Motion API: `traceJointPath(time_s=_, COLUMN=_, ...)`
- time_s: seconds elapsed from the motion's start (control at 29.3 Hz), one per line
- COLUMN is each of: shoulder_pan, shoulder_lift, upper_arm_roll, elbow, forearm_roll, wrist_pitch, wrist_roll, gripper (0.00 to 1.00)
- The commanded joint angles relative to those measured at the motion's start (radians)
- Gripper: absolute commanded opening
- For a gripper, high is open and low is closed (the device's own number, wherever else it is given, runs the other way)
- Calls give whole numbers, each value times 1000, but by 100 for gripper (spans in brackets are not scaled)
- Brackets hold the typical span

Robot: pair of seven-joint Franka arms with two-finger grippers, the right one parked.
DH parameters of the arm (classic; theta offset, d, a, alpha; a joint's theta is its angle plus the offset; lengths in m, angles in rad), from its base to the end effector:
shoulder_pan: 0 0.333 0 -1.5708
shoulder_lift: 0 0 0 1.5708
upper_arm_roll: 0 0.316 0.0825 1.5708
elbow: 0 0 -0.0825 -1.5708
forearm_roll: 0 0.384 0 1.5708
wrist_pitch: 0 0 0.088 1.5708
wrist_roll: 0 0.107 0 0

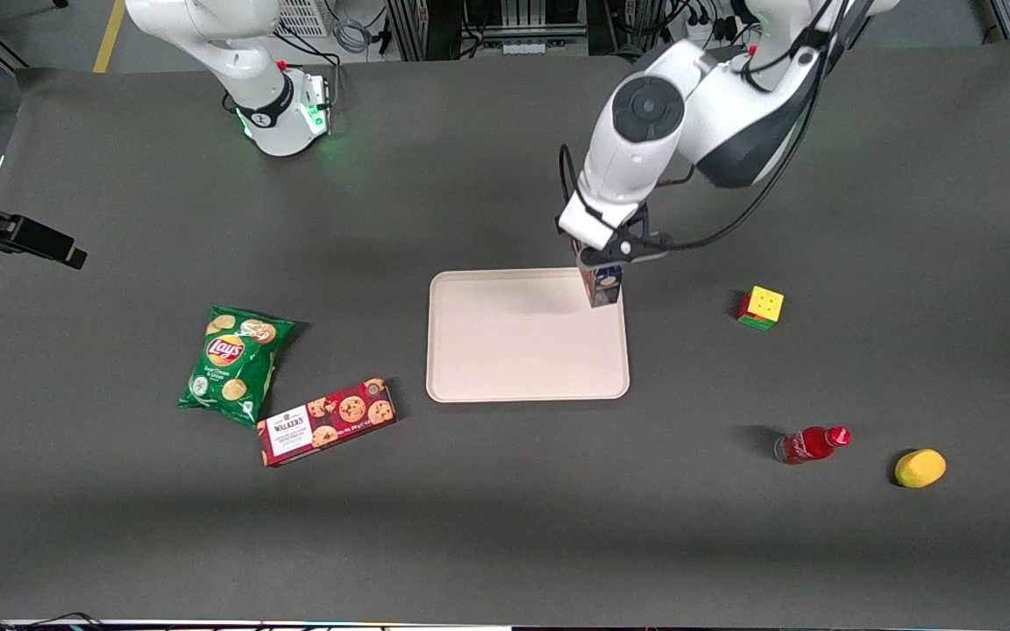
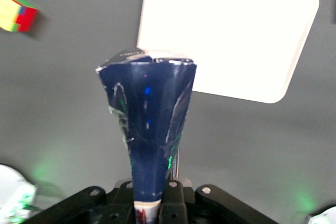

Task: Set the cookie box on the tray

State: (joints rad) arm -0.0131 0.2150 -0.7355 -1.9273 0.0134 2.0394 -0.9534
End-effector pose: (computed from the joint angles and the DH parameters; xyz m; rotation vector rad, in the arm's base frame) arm 0.4435 -0.3881 0.4017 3.0670 0.3179 -0.2013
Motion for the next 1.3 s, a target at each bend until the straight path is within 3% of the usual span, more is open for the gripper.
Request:
traceJointPath(time_s=0.0, shoulder_pan=-22, shoulder_lift=109, upper_arm_roll=1, elbow=11, forearm_roll=103, wrist_pitch=96, wrist_roll=-82, gripper=8)
traceJointPath(time_s=0.34, shoulder_pan=-59, shoulder_lift=234, upper_arm_roll=1, elbow=11, forearm_roll=284, wrist_pitch=160, wrist_roll=-196, gripper=8)
traceJointPath(time_s=0.65, shoulder_pan=-62, shoulder_lift=319, upper_arm_roll=2, elbow=14, forearm_roll=390, wrist_pitch=214, wrist_roll=-197, gripper=8)
traceJointPath(time_s=1.16, shoulder_pan=-62, shoulder_lift=405, upper_arm_roll=13, elbow=60, forearm_roll=458, wrist_pitch=246, wrist_roll=-194, gripper=10)
traceJointPath(time_s=1.19, shoulder_pan=-62, shoulder_lift=405, upper_arm_roll=13, elbow=60, forearm_roll=458, wrist_pitch=246, wrist_roll=-194, gripper=12)
traceJointPath(time_s=1.23, shoulder_pan=-62, shoulder_lift=411, upper_arm_roll=15, elbow=60, forearm_roll=458, wrist_pitch=246, wrist_roll=-194, gripper=77)
traceJointPath(time_s=1.26, shoulder_pan=-61, shoulder_lift=412, upper_arm_roll=16, elbow=60, forearm_roll=458, wrist_pitch=246, wrist_roll=-194, gripper=89)
